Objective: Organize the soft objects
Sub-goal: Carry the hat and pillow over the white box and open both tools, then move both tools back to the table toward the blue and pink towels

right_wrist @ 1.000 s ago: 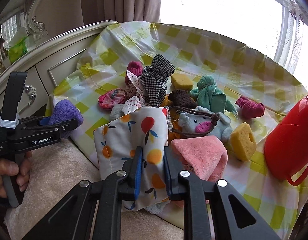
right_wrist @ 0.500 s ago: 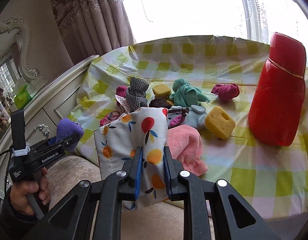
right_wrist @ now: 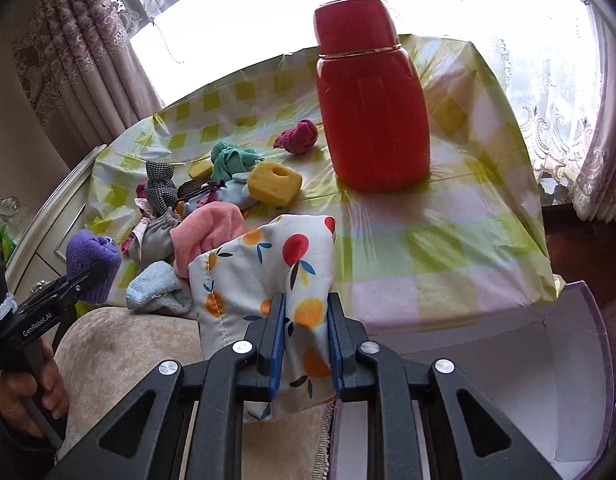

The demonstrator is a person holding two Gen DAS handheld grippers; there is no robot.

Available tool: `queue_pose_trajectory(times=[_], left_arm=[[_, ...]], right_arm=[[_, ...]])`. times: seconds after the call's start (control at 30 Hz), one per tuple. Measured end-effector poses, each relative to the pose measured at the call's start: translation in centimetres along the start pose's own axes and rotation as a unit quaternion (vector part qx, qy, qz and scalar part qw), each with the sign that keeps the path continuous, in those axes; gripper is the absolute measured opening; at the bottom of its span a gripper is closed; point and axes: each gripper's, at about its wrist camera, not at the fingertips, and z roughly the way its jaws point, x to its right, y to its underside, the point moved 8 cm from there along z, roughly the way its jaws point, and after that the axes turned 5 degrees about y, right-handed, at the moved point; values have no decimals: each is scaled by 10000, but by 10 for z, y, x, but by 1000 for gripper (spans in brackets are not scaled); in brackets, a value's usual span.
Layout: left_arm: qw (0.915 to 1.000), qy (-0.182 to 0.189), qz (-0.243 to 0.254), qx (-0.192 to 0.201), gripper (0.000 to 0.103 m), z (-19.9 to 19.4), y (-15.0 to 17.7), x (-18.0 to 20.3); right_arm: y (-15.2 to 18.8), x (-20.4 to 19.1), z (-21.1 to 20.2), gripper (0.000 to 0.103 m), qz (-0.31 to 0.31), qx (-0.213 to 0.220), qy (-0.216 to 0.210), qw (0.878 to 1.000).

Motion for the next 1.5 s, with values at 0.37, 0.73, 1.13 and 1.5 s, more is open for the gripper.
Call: queue_pose_trajectory(times=[0.37, 0.73, 1.13, 1.5], left_arm=[[9877, 1345, 550, -573, 60, 16, 20, 119], [9788, 1694, 939, -674, 94, 19, 28, 166], [9881, 1462, 189, -443, 94, 10, 18, 121], [9855, 411, -1622, -274, 91, -7, 24, -20]], right_arm=[[25, 86, -23, 26, 577, -83, 1149, 9917], [37, 120, -45, 52, 866, 8, 1815, 9796], [17, 104, -63, 89, 230, 523, 2774, 9591], [15, 36, -38, 89, 201, 393, 1214, 9916]])
